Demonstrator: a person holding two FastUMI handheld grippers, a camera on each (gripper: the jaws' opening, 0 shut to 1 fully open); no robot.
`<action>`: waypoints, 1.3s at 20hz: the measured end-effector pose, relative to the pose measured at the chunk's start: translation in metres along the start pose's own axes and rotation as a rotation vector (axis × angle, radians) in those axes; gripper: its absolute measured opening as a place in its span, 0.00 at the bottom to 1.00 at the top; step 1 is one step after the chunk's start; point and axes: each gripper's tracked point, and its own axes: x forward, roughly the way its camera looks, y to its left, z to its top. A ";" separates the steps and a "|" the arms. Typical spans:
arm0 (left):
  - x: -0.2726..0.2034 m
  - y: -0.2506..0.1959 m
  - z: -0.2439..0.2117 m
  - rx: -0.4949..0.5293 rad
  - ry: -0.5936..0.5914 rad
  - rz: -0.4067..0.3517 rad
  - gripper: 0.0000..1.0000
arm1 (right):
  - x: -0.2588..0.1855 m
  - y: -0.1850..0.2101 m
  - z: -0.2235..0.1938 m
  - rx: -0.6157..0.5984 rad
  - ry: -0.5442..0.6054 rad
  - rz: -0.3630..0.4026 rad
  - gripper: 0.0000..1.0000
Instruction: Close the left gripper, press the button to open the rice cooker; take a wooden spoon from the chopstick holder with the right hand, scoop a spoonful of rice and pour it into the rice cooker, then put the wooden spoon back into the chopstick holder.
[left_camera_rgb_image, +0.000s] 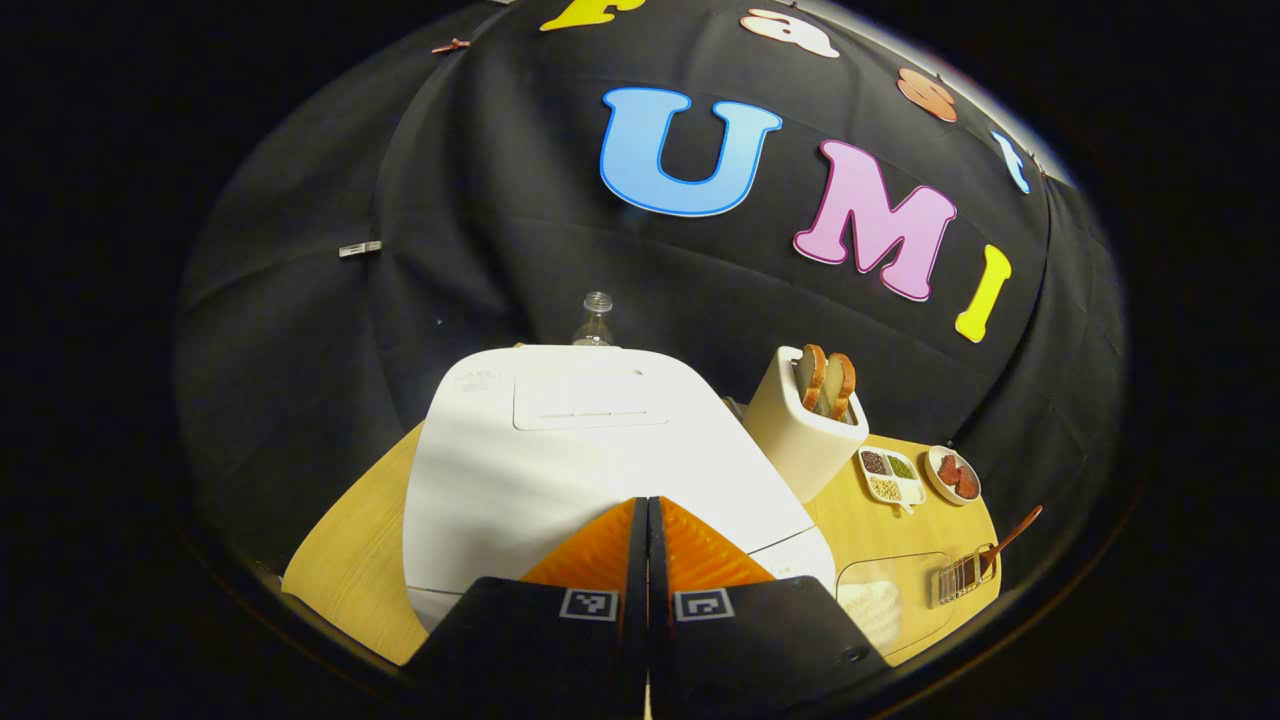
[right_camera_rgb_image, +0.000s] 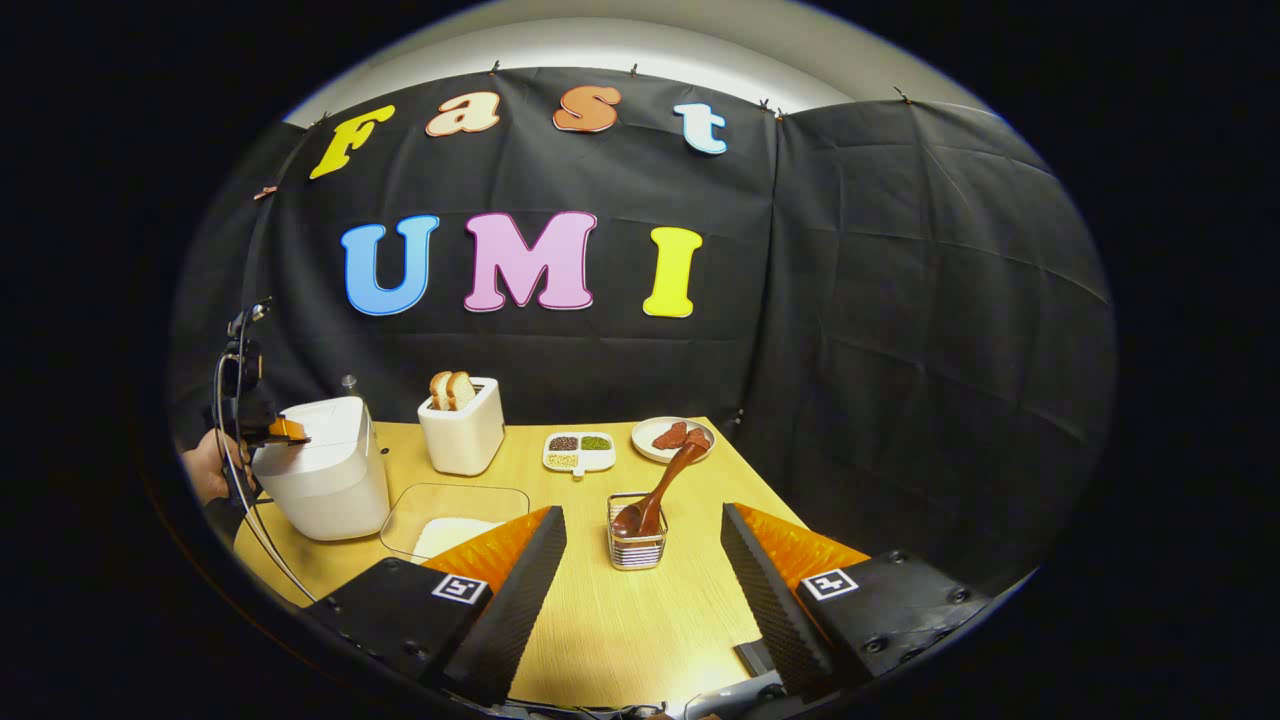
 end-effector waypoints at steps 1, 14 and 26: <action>-0.007 0.002 0.008 -0.013 -0.027 0.026 0.07 | 0.005 -0.001 0.005 0.002 -0.012 0.013 0.98; -0.146 -0.029 0.057 -0.104 -0.321 0.202 0.08 | 0.099 -0.045 0.001 0.148 0.024 0.109 0.98; -0.190 -0.112 -0.021 0.007 -0.272 0.165 0.47 | 0.188 -0.044 -0.067 0.172 0.212 0.225 0.99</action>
